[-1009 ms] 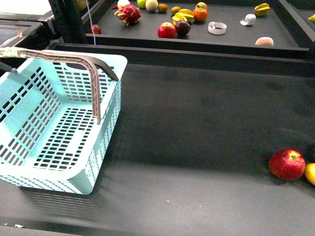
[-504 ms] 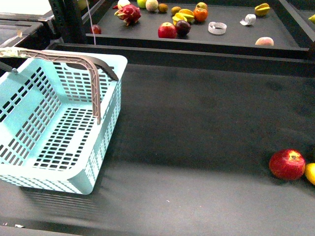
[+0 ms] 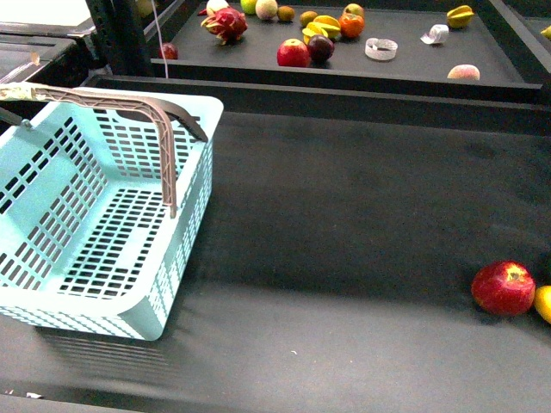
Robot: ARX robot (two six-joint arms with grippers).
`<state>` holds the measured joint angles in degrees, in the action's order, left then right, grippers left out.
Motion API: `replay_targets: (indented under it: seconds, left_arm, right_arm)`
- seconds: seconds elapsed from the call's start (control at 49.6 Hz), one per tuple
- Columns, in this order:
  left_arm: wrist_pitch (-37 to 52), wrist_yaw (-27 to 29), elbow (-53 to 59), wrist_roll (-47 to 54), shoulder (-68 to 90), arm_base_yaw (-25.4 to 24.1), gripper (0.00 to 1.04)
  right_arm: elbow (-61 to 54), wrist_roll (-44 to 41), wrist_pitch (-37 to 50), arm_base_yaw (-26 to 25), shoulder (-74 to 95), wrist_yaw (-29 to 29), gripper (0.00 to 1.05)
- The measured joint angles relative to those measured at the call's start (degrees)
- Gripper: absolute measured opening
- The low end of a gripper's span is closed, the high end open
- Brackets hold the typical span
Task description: Pick mango with right arm and hold basket with left
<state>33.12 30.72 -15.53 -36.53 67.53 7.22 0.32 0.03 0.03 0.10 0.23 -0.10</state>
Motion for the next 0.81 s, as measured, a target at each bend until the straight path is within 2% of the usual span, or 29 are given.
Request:
replay_targets:
  seconds: [0.182,0.343,0.585,0.807]
  left_arm:
    - [2.32,-3.87,-8.83,-7.26,16.0,0.11,0.97]
    - [2.43,-6.6,-16.44,-13.51,26.53,2.1,0.97]
    - [0.94,-9.75,-25.24,-21.68,35.6,3.67,0.97]
    - [-1.09,-11.26,-32.59,-27.04,41.66,2.99,0.97]
  right_arm:
    - [0.0,0.02,0.0,0.0,0.0,0.0,0.96]
    - [0.0,0.0,0.0,0.0,-0.02,0.0,0.96]
    - [0.0,0.02,0.0,0.0,0.0,0.0,0.96]
    - [0.0,0.0,0.0,-0.02,0.0,0.0,0.96]
